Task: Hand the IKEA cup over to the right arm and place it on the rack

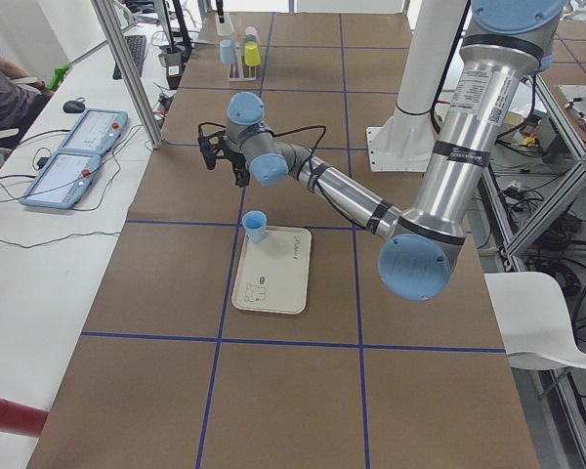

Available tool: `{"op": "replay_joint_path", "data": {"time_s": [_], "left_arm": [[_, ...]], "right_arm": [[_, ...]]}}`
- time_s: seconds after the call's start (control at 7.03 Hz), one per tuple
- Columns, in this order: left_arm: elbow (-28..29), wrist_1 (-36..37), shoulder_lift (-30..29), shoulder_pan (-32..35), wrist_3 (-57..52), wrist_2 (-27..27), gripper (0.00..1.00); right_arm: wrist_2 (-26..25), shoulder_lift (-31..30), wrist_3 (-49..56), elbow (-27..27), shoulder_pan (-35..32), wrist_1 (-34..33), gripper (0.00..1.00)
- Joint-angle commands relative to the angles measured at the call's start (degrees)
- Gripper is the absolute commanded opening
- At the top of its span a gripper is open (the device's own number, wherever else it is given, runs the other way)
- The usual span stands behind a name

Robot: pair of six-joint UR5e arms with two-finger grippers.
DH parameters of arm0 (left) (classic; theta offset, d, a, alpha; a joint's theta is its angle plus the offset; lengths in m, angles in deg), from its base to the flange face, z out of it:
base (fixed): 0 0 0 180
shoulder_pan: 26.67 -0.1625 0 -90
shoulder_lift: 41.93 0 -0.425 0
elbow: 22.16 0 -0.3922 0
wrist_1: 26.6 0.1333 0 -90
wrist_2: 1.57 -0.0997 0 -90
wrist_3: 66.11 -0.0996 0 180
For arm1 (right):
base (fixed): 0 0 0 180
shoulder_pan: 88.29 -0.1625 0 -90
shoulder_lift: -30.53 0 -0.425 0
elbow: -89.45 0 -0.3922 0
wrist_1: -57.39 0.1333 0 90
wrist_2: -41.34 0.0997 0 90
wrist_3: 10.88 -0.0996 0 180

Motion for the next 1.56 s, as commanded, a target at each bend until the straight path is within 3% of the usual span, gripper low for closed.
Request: {"op": "replay_joint_path", "data": {"time_s": [0.0,0.71,1.14,1.28,1.42], "left_arm": [[-0.13,-0.09,0.00,0.00,0.00,0.00,1.00],[-0.48,0.00,0.79,0.00,0.09,0.00,1.00],[-0.91,4.57,1.75,-1.75,-2.97,-0.09,1.00],[-1.00,6.49,2.11,-2.28,-4.82,-0.35,1.00],[-1.27,9.55,2.89,-2.98,-9.62,-3.14,1.00]], "right_arm": [[-0.08,0.19,0.02,-0.51,0.62,0.08,0.06],[-0.35,-0.43,-0.07,-1.13,2.46,1.31,0.07],[-2.37,-0.60,0.02,-1.39,2.91,1.76,0.16],[-2.37,-0.60,0.02,-1.39,2.91,1.76,0.23],[-2.37,-0.60,0.02,-1.39,3.09,1.76,0.38]]}}
